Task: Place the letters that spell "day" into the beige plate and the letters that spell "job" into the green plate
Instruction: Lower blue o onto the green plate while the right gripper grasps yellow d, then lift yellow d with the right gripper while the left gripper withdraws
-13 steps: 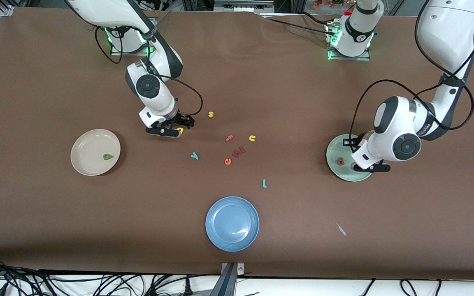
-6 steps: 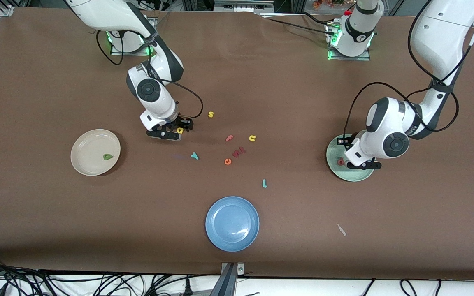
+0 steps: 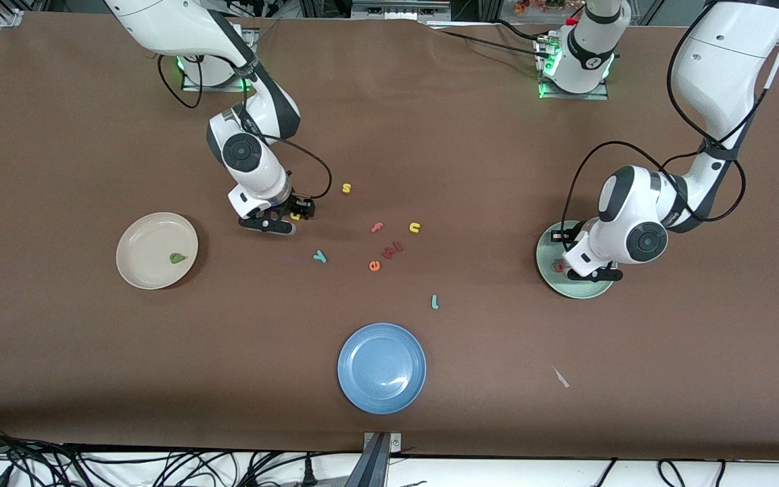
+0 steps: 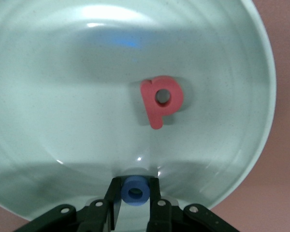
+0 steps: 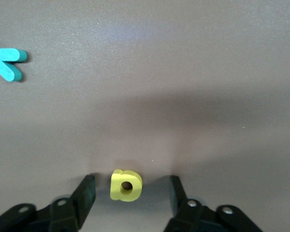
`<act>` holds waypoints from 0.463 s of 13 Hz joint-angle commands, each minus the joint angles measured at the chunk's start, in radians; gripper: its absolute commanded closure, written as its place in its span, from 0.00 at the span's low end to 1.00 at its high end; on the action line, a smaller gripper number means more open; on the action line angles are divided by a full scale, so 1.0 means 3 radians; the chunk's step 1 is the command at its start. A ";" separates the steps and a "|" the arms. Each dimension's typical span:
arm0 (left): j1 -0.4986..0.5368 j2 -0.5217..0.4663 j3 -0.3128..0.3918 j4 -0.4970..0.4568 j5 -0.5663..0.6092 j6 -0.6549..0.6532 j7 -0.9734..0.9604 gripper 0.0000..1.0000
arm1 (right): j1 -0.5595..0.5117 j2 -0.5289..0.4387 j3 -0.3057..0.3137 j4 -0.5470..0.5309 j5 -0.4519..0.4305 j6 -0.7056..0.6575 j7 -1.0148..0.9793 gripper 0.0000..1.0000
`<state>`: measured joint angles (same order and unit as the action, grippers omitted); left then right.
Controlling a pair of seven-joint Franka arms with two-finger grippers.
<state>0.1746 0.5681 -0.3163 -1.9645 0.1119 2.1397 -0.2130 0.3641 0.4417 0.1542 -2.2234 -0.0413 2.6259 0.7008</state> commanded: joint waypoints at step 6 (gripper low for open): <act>0.0006 -0.0318 -0.0035 0.0283 0.0031 -0.0524 0.0040 0.01 | -0.0017 0.0041 0.0013 0.0038 -0.0057 0.0037 0.0057 0.51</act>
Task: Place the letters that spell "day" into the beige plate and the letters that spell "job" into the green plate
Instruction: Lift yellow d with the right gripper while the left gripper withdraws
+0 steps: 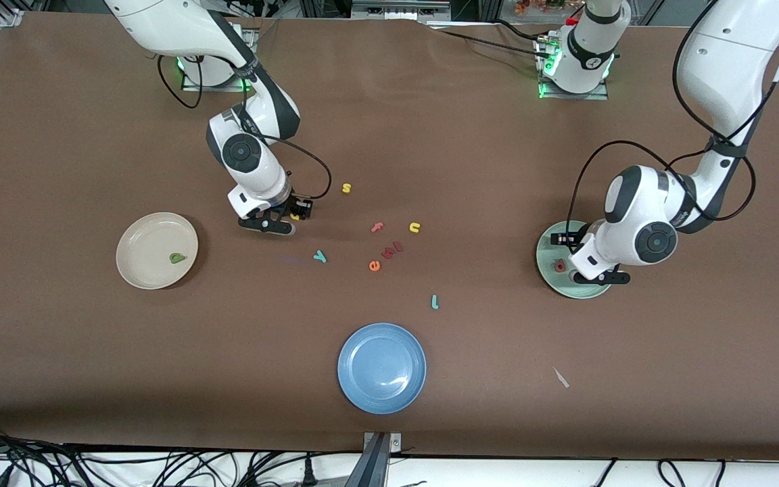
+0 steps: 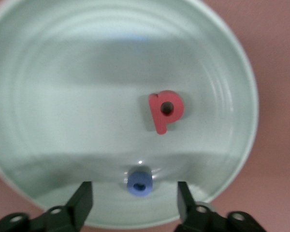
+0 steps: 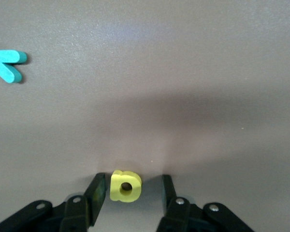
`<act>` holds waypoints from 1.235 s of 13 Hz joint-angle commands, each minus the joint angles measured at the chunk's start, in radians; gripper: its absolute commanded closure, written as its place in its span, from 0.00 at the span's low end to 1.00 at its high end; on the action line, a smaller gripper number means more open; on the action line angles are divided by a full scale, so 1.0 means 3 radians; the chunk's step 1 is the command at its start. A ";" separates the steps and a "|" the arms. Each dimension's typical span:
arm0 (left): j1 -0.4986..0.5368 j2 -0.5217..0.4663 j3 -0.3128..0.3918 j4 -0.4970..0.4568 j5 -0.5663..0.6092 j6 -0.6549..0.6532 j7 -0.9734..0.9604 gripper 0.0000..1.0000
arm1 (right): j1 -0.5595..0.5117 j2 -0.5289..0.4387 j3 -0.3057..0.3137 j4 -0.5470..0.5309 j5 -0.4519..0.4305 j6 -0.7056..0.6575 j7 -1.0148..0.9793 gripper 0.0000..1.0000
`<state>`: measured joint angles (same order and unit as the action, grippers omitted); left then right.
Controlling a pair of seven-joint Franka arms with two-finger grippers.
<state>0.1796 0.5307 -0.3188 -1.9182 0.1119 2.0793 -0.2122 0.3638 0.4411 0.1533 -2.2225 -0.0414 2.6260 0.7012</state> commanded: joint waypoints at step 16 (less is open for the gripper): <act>-0.0537 0.0353 -0.0614 0.1883 0.0062 -0.0999 -0.0008 0.00 | -0.0001 0.0110 0.0016 0.0030 -0.0046 0.0149 0.0071 0.63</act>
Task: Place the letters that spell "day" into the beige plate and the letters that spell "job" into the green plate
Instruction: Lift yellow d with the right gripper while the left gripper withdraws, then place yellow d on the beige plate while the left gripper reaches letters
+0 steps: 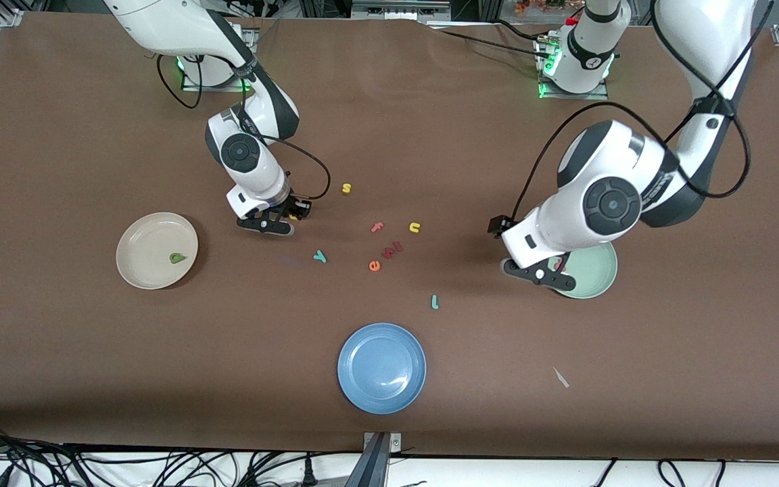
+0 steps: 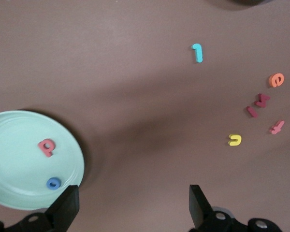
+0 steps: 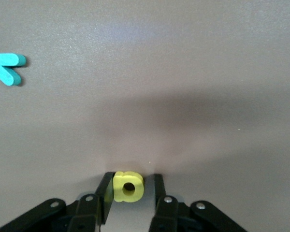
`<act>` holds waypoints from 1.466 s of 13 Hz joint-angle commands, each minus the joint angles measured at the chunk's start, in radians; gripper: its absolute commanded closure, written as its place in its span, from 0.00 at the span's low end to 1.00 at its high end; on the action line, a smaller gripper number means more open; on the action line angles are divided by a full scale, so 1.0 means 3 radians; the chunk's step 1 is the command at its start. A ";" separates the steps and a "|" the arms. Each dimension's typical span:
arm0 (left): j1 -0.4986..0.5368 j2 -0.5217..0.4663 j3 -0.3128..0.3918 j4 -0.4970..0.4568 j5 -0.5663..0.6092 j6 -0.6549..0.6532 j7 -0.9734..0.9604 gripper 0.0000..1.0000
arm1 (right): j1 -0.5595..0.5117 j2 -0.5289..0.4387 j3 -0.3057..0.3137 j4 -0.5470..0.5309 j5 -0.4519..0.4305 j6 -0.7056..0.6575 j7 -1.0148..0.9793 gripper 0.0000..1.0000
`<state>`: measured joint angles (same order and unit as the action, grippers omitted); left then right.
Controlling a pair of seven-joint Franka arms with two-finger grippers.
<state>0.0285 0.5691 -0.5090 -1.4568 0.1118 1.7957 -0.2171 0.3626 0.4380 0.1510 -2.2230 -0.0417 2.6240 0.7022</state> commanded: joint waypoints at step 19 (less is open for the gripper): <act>-0.0131 0.0307 0.0035 0.0402 0.0088 0.0043 -0.0053 0.00 | -0.0007 -0.0228 -0.0201 0.0378 -0.0045 -0.0686 -0.0273 0.79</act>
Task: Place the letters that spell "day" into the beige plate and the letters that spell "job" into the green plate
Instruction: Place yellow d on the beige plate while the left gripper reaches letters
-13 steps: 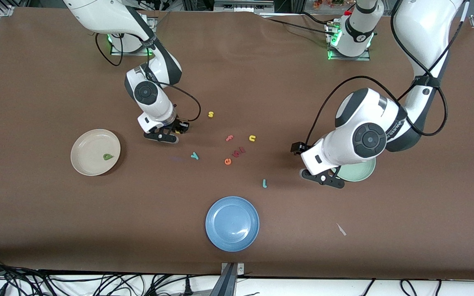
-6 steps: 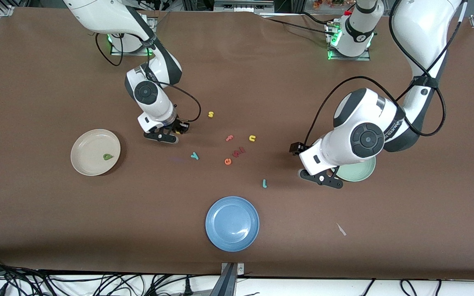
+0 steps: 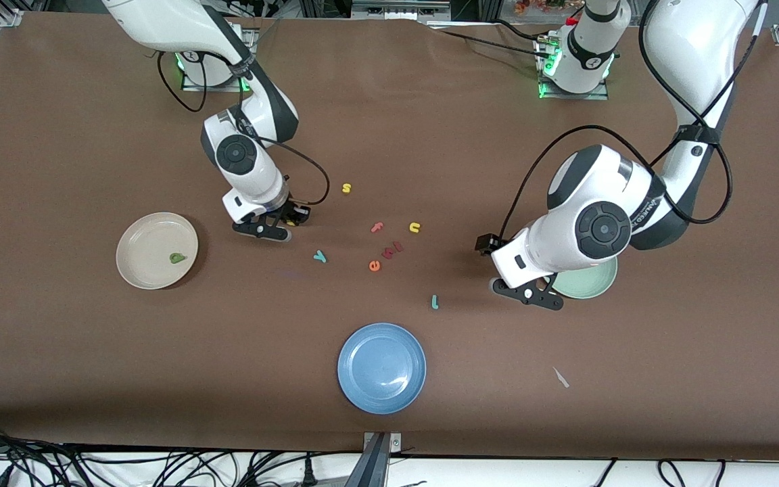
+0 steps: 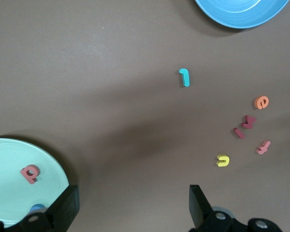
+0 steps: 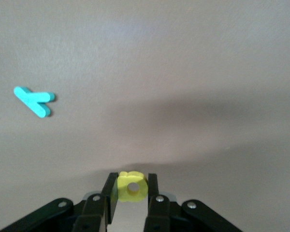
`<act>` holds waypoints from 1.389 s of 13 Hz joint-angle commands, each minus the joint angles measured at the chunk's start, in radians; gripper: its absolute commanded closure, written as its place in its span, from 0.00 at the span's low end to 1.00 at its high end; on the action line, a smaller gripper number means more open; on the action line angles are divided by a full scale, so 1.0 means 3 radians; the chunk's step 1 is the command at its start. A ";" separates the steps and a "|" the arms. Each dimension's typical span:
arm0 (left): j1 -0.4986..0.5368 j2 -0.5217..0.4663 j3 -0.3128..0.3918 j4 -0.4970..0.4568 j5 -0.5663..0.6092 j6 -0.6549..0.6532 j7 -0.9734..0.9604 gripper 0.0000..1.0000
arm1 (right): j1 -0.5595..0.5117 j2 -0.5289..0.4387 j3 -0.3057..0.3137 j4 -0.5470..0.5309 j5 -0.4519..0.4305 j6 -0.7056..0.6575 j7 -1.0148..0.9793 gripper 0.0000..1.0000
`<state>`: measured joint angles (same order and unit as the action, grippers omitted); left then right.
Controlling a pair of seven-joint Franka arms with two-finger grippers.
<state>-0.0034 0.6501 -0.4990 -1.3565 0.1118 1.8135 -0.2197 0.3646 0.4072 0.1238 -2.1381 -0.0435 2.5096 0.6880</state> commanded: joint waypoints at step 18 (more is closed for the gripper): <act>-0.1011 0.0547 0.0676 0.0231 0.0297 0.1035 -0.1712 0.00 | -0.0264 -0.0069 -0.1369 0.0306 0.0038 -0.0736 -0.2820 0.71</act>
<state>-0.2630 0.7660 -0.3397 -1.3457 0.1609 2.0819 -0.6881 0.3025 0.3733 -0.2900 -2.0506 -0.0432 2.2952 -0.1264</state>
